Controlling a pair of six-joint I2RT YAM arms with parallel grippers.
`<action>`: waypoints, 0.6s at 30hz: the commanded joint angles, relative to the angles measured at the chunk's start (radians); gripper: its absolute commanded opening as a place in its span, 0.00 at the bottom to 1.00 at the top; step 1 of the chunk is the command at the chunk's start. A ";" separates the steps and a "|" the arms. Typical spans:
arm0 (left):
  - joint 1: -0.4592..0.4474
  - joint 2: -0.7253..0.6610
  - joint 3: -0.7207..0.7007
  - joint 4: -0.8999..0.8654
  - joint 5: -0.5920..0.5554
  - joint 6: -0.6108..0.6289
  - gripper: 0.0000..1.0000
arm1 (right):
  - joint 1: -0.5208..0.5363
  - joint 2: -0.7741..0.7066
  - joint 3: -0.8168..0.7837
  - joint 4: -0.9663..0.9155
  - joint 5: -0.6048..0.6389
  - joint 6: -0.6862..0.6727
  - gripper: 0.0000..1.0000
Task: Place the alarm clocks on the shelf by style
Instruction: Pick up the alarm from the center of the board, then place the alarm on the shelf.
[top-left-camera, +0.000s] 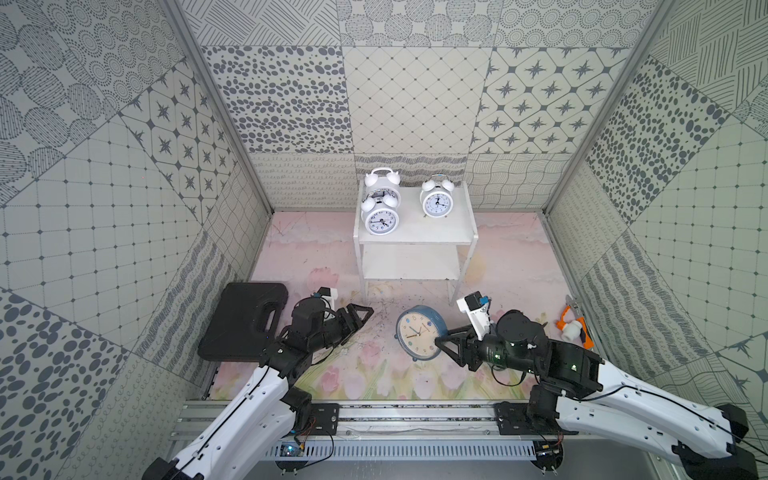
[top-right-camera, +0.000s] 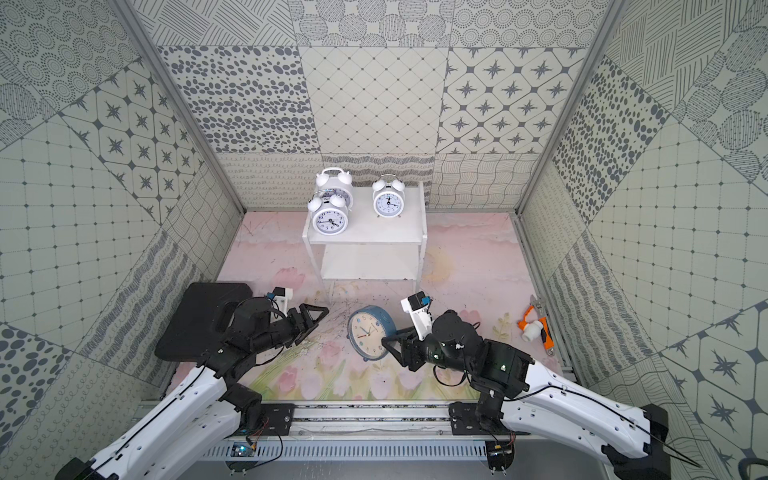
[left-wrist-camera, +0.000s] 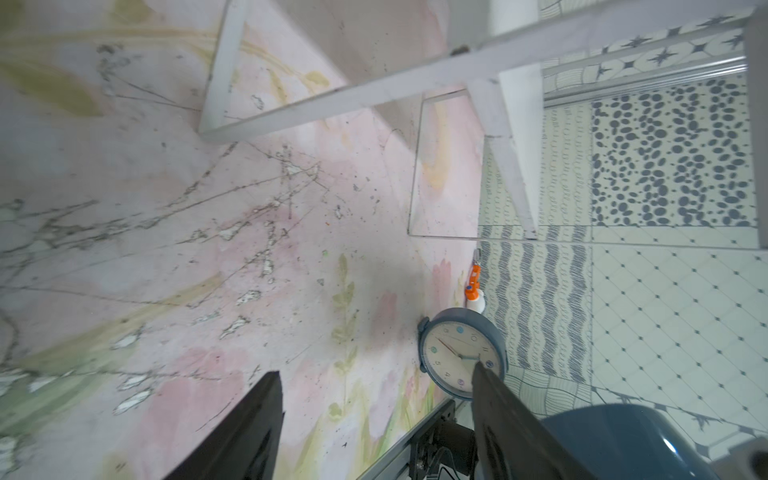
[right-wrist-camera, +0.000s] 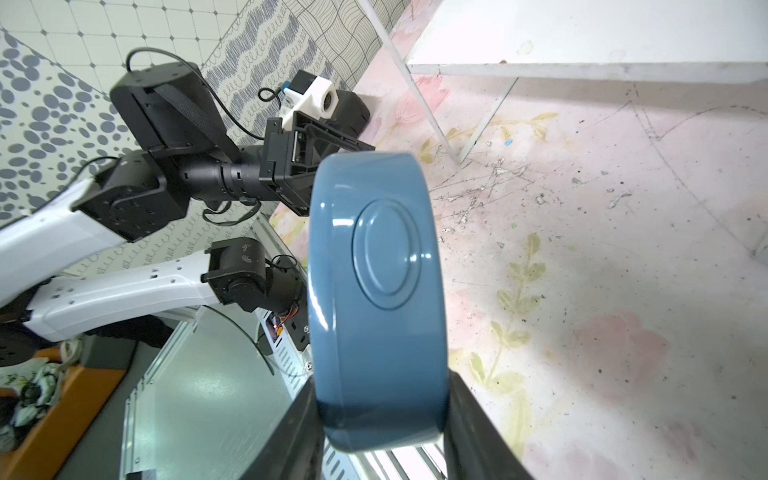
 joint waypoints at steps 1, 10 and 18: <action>-0.056 -0.003 -0.041 0.419 0.190 -0.078 0.77 | -0.072 -0.005 -0.008 0.037 -0.210 0.012 0.35; -0.165 0.081 -0.045 0.669 0.276 -0.089 0.89 | -0.205 0.039 0.002 0.140 -0.507 0.015 0.35; -0.187 0.092 -0.088 0.997 0.359 -0.217 0.94 | -0.294 0.086 0.003 0.244 -0.656 0.067 0.35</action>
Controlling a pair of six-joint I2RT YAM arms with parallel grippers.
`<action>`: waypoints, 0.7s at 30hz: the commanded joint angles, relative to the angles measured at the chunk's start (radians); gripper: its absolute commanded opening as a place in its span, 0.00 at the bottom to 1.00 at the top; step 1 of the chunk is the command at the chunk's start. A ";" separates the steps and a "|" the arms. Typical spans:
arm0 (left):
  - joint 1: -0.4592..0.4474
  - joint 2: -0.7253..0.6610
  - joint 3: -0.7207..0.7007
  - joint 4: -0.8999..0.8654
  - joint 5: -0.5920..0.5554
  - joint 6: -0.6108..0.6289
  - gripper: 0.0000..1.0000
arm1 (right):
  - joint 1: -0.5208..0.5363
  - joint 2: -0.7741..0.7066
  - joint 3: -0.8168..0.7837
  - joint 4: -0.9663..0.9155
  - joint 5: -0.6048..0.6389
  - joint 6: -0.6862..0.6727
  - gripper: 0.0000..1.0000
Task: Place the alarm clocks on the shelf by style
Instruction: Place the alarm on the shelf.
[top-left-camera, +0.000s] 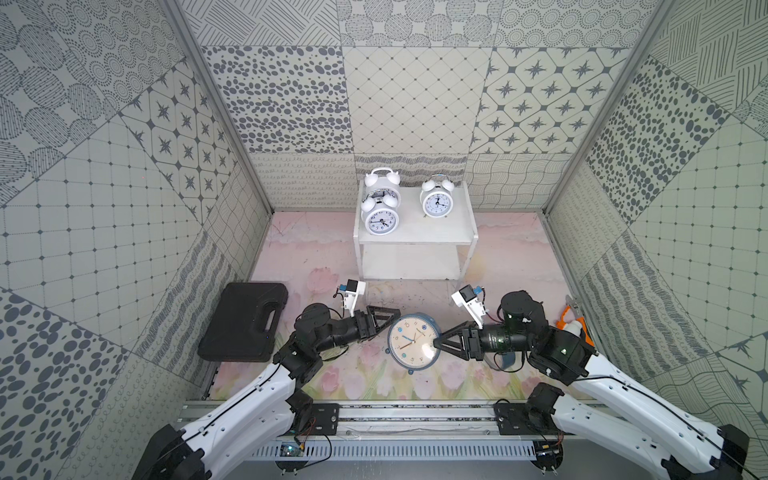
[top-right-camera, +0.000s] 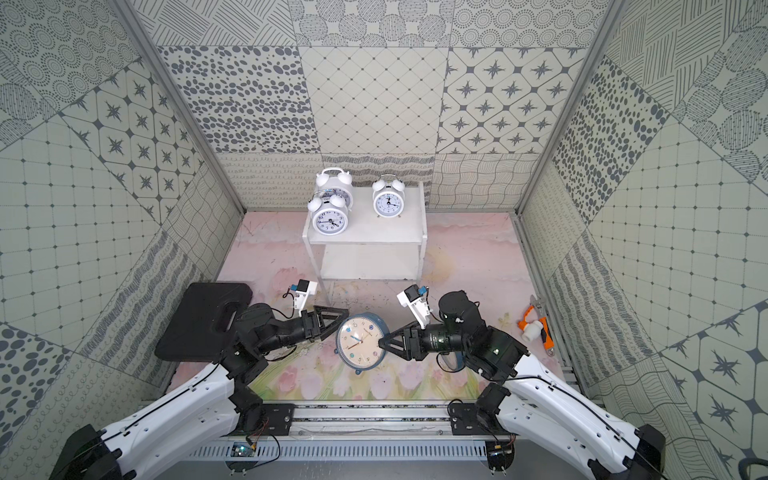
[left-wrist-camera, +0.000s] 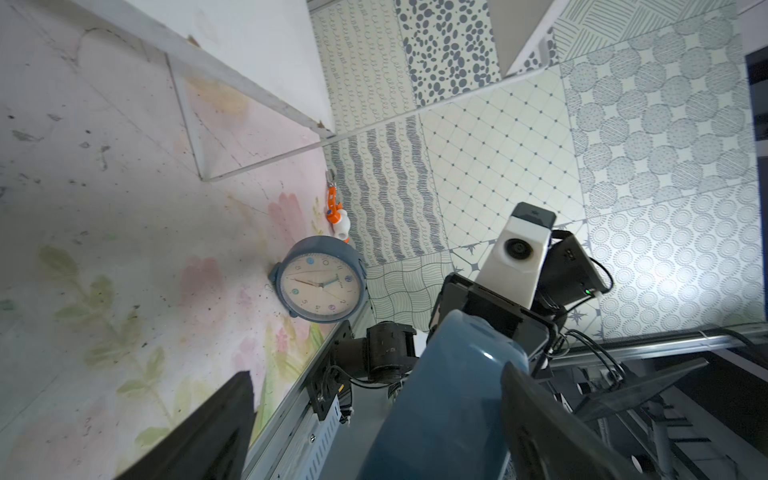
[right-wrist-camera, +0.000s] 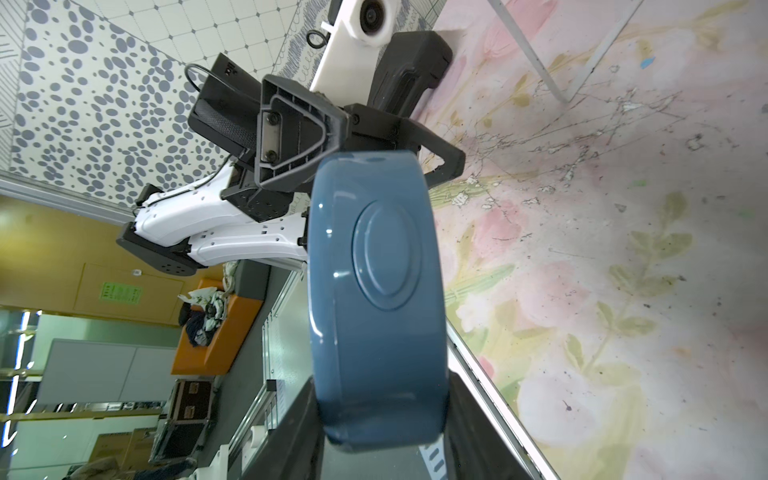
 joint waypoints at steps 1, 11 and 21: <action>-0.013 0.013 -0.008 0.412 0.145 -0.113 0.92 | -0.035 0.011 0.004 0.164 -0.111 0.042 0.35; -0.018 0.054 -0.025 0.578 0.186 -0.220 0.77 | -0.087 0.031 -0.016 0.215 -0.166 0.069 0.36; -0.043 0.065 0.012 0.458 0.206 -0.159 0.62 | -0.092 0.044 -0.017 0.221 -0.171 0.067 0.36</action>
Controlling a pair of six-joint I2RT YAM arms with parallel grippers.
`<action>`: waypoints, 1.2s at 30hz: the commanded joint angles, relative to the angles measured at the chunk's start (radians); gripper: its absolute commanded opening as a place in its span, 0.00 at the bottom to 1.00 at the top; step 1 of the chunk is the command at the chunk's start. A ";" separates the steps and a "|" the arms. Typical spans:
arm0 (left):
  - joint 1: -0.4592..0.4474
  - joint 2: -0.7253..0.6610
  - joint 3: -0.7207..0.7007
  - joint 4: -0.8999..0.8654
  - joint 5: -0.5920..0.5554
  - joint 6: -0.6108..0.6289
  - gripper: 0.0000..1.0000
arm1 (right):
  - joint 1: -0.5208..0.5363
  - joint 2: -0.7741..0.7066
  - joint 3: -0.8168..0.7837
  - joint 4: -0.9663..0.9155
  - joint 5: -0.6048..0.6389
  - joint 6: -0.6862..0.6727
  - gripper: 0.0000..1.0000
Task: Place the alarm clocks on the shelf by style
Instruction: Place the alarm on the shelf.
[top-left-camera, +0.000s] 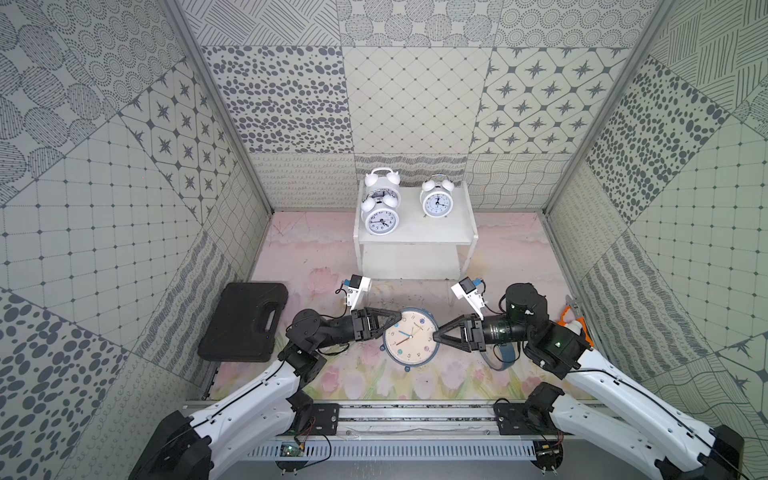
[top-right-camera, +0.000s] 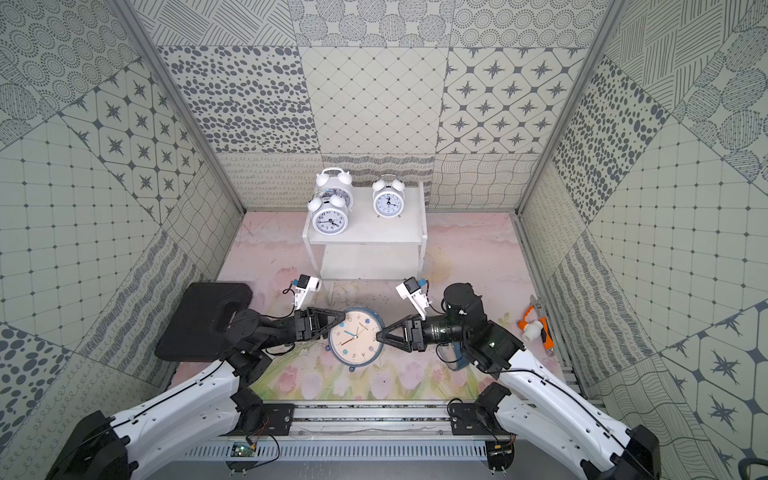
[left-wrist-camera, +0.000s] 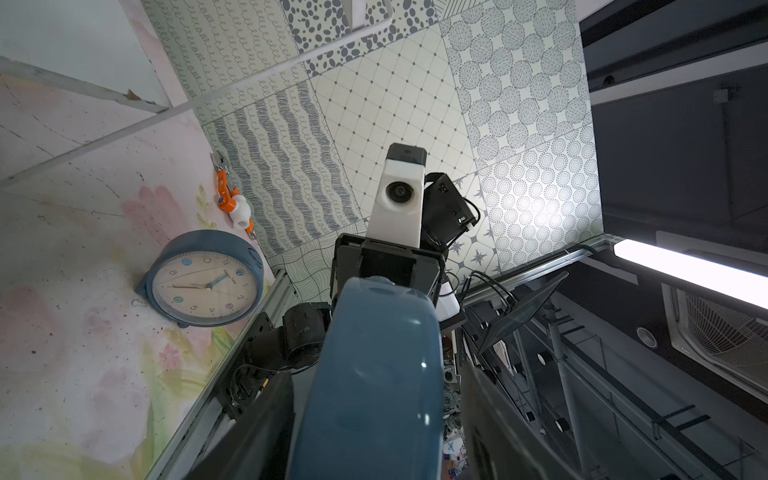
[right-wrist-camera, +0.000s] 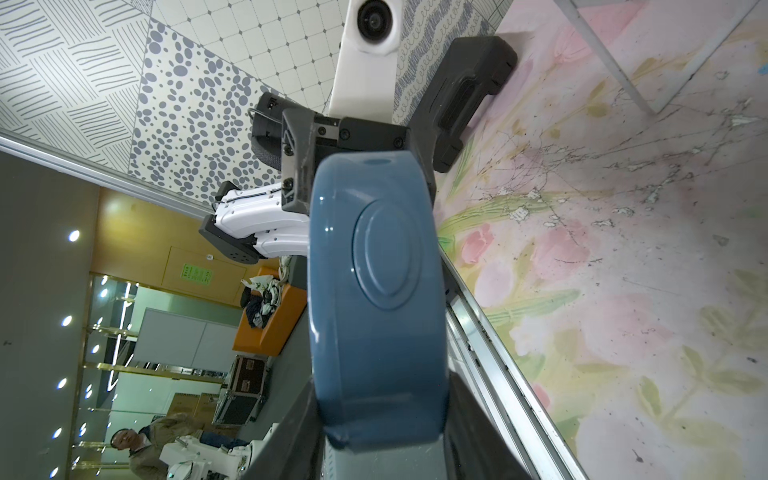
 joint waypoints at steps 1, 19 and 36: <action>-0.015 0.000 0.023 0.090 0.055 0.005 0.61 | -0.011 0.003 -0.004 0.057 0.012 -0.003 0.36; -0.021 -0.037 -0.020 0.012 -0.172 0.061 0.31 | -0.011 -0.012 -0.004 0.017 0.187 0.027 0.76; -0.033 -0.029 -0.097 0.229 -0.443 -0.025 0.26 | 0.345 -0.159 -0.301 0.479 0.784 0.225 0.95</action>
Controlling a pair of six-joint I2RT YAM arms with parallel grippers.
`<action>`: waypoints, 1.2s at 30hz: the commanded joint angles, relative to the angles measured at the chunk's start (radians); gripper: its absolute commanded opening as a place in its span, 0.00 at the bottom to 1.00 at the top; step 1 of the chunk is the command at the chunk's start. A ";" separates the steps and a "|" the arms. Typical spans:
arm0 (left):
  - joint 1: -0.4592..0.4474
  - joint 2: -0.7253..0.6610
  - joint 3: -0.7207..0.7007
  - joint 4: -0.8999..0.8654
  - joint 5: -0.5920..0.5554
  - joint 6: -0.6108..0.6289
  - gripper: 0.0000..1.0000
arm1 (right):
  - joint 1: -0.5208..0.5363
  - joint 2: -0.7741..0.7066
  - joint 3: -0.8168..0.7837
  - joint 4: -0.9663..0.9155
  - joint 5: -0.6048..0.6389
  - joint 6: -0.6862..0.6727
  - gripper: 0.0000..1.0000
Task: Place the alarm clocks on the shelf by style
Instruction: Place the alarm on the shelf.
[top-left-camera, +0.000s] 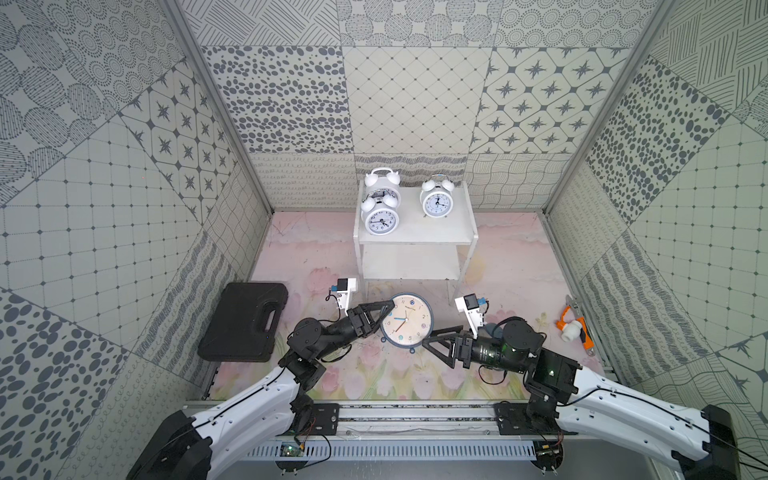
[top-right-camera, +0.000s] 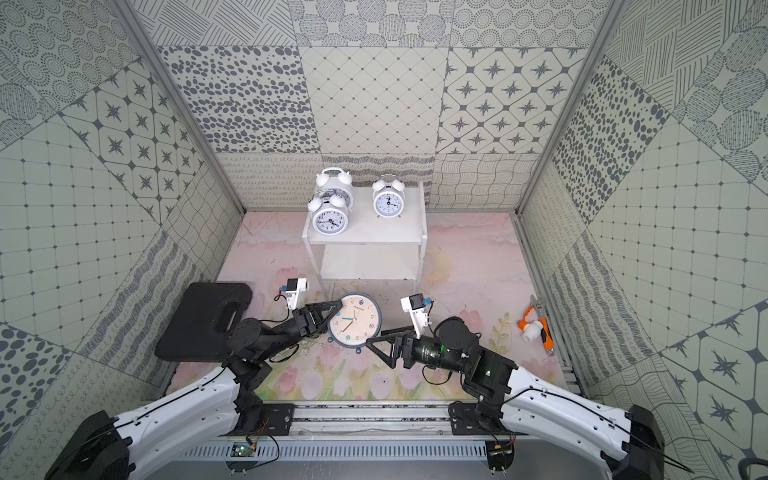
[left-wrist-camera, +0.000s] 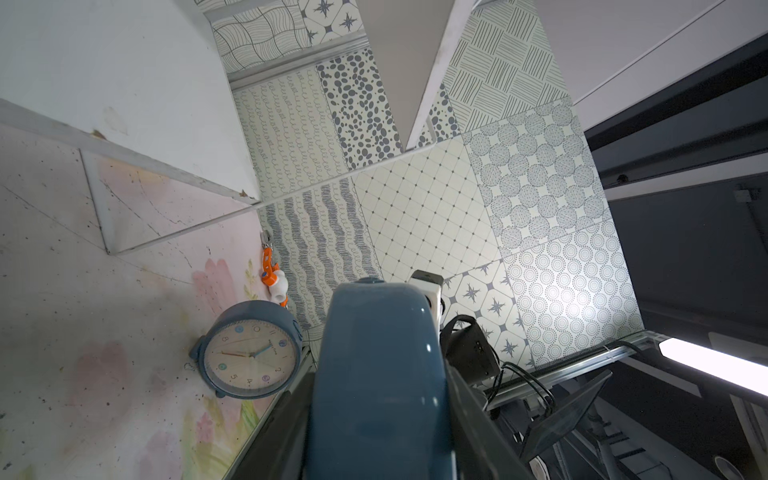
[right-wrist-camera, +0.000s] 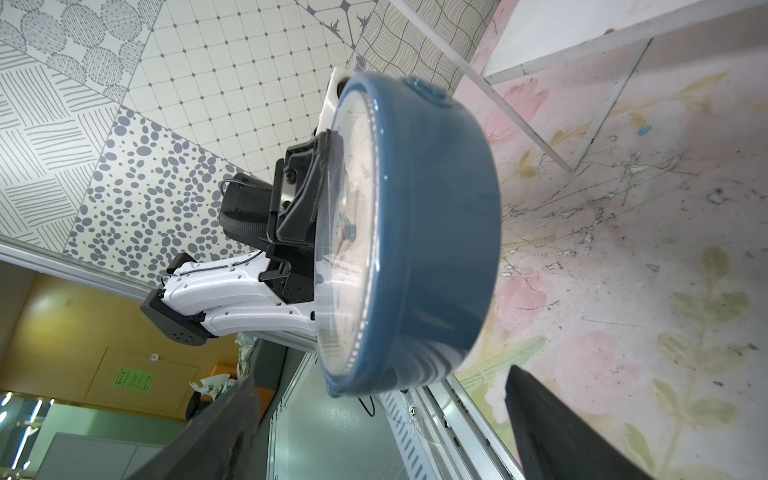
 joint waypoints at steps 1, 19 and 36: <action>-0.008 -0.003 -0.007 0.190 -0.106 -0.030 0.26 | 0.009 -0.034 -0.052 0.174 0.146 0.052 0.95; -0.008 -0.015 -0.014 0.208 -0.101 -0.061 0.25 | 0.009 0.118 -0.025 0.366 0.068 0.097 0.72; -0.008 -0.009 -0.014 0.197 -0.072 -0.062 0.24 | 0.009 0.182 0.012 0.414 0.037 0.076 0.53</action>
